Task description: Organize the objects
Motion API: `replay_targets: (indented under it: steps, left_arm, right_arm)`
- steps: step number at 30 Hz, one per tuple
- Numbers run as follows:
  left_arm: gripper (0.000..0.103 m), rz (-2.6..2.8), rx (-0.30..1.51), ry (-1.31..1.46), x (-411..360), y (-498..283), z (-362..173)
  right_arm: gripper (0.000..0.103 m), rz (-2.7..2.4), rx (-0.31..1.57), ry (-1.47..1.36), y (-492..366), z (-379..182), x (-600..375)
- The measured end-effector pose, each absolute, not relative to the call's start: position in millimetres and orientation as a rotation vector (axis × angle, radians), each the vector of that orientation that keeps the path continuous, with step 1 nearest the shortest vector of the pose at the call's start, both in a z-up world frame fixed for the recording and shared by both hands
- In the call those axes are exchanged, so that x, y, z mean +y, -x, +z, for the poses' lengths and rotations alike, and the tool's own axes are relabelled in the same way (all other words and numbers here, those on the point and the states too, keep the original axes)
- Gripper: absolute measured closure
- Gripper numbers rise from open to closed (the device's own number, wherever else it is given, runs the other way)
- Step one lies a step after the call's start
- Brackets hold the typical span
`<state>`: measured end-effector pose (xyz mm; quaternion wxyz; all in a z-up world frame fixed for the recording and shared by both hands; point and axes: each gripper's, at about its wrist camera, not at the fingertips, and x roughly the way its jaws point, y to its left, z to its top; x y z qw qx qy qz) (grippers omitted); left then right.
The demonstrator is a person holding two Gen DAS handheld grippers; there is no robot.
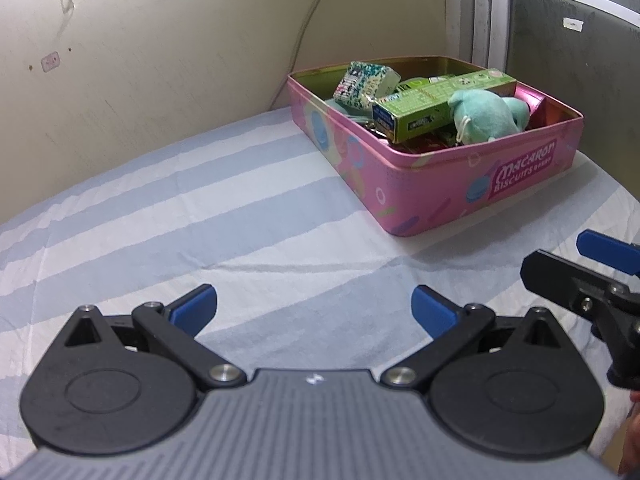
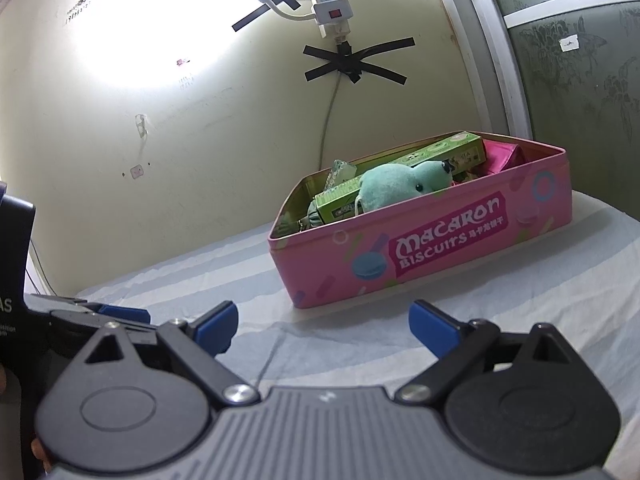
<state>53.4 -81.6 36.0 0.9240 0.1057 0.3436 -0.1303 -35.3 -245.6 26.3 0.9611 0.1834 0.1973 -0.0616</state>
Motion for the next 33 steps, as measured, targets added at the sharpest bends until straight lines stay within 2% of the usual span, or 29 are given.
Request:
replay_targets:
  steps: [27, 33]
  left_arm:
    - [0.0, -0.298, 0.761, -0.201, -76.2, -61.6, 27.5]
    - [0.0, -0.324, 0.694, -0.213, -76.4, -54.6, 32.8]
  right_arm:
    - [0.007, -0.133, 0.409, -0.379, 32.5, 22.6, -242.1]
    - [0.007, -0.133, 0.41, -0.38, 32.0, 22.5, -242.1]
